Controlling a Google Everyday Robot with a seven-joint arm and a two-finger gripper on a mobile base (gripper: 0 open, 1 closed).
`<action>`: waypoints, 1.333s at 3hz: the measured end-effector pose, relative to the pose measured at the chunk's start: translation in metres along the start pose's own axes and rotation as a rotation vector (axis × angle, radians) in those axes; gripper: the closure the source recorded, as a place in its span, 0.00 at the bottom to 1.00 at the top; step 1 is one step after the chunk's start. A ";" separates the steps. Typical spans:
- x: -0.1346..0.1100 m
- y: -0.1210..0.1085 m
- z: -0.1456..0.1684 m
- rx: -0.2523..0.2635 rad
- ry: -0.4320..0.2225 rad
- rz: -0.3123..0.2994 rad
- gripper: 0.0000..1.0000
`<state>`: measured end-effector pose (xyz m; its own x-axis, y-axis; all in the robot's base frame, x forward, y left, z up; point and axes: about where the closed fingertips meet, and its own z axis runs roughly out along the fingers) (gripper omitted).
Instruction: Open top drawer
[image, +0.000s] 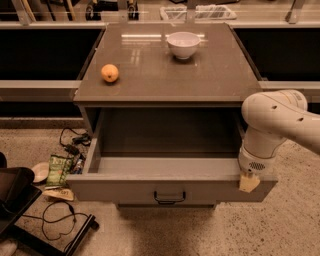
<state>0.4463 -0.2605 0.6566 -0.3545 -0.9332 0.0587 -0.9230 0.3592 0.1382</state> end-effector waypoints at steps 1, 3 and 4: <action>0.000 0.000 0.000 0.000 0.000 0.000 0.38; 0.000 0.001 -0.007 0.000 0.000 0.000 0.00; 0.000 0.001 -0.007 0.000 0.000 0.000 0.00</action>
Offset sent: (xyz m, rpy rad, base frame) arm 0.0000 0.0000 0.0000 0.0000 0.0000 0.0000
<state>0.4462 -0.2603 0.6637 -0.3542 -0.9333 0.0585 -0.9230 0.3590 0.1387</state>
